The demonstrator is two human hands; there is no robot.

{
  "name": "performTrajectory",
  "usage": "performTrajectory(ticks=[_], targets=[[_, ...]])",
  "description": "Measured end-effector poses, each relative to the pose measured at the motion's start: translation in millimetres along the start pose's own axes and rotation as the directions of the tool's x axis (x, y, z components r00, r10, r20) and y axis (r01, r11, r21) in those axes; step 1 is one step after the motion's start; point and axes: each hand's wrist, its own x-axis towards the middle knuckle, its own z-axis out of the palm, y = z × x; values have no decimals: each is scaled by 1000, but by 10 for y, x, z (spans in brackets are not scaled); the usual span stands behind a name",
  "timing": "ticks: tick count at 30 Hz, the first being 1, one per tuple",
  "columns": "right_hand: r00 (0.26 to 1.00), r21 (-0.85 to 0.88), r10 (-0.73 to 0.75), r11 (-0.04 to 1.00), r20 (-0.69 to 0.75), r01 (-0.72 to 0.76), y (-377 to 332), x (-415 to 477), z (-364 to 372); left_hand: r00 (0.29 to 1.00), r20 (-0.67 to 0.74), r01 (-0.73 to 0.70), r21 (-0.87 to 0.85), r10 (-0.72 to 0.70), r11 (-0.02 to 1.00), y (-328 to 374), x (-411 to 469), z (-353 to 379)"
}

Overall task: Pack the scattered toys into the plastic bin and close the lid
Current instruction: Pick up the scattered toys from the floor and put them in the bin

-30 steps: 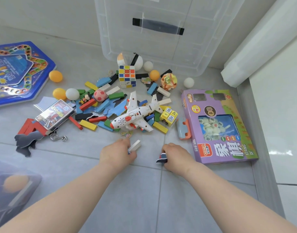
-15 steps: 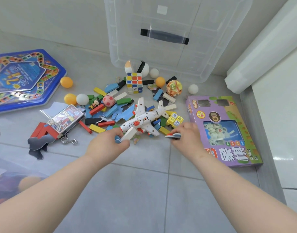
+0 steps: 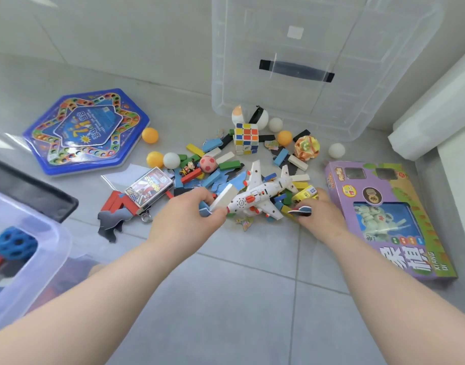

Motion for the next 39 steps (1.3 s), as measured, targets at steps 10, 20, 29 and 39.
performTrajectory(ticks=[10,20,29,39], targets=[[881,394,-402,789,-250,472,-1229,-566,-698,965,-251,-98,-89,73,991,-332,-512,-1365],[454,320,-867,379,-205,868,-3068,-1254,-454,762,-410,520,-73,-501,851,-2145,-1454,-1739],[442,-128,-709,451,549,883,-3667,-1460,183,758,-174,642,20,-629,767,-2660,-1583,-1514],[425,294,-905,399,-26,868,-3190,-1474,-273,931,-262,217,-164,-254,962,-1785,-1447,-1746]])
